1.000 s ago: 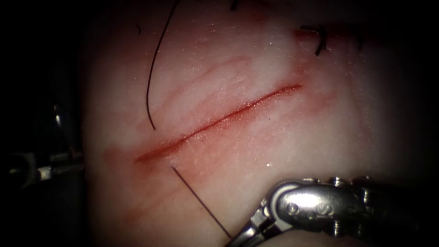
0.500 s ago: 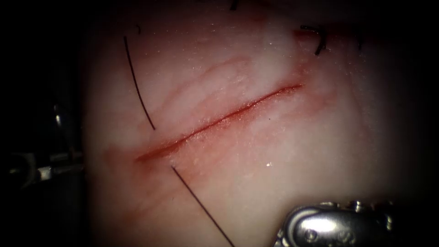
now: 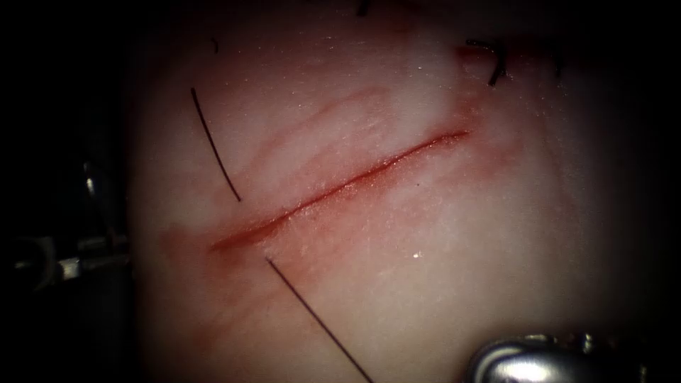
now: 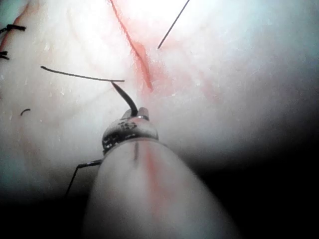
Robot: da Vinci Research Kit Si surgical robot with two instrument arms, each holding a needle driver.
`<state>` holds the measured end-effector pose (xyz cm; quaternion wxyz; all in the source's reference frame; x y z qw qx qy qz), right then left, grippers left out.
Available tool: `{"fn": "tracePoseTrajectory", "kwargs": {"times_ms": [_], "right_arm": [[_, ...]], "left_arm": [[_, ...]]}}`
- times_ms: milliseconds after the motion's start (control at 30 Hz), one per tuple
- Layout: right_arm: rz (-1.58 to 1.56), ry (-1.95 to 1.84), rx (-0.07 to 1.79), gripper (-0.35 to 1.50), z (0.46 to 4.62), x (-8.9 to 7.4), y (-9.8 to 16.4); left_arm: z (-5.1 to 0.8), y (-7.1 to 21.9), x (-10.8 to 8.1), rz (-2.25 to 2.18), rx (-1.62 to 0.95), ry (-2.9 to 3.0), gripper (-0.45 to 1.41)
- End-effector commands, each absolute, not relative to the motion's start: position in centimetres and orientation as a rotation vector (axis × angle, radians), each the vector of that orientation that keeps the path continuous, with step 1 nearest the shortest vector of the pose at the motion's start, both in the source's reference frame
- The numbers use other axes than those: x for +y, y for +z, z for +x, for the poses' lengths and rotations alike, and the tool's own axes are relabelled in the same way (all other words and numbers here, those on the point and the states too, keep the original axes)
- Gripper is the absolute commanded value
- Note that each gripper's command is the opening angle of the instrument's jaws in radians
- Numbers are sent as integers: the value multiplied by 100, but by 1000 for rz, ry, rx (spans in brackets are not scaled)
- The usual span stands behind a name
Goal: Wound Closure
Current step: Pull the suture through the wound with the right needle driver until only a tail remains, then set down the needle with the left gripper.
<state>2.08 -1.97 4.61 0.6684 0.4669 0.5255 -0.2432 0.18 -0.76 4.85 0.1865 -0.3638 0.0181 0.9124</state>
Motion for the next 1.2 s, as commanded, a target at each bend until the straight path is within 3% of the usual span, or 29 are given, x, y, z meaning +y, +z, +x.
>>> {"fn": "tracePoseTrajectory", "kwargs": {"times_ms": [33, 767, 800, 833, 867, 900, 933, 1200], "right_arm": [[1052, -553, 1186, -35, 214, -196, 465], [1122, -534, 1150, -35, 197, -206, 438], [1014, -415, 1180, 52, 213, -188, 438], [1014, -415, 1180, 52, 213, -188, 438], [967, -366, 1190, 86, 215, -183, 438], [915, -315, 1193, 133, 217, -177, 438], [835, -260, 1188, 142, 221, -163, 438], [572, -231, 1152, 147, 216, -85, 437]], "left_arm": [[13, 490, -72, -1027, 53, 2569, -32], [13, 490, -72, -1027, 53, 2569, -34], [13, 490, -72, -1027, 53, 2569, -29], [13, 490, -72, -1027, 53, 2569, -29], [13, 490, -72, -1027, 53, 2569, -29], [13, 490, -72, -1027, 53, 2569, -28], [12, 490, -72, -1027, 54, 2569, -28], [12, 489, -69, -1023, 64, 2572, -22]]}}
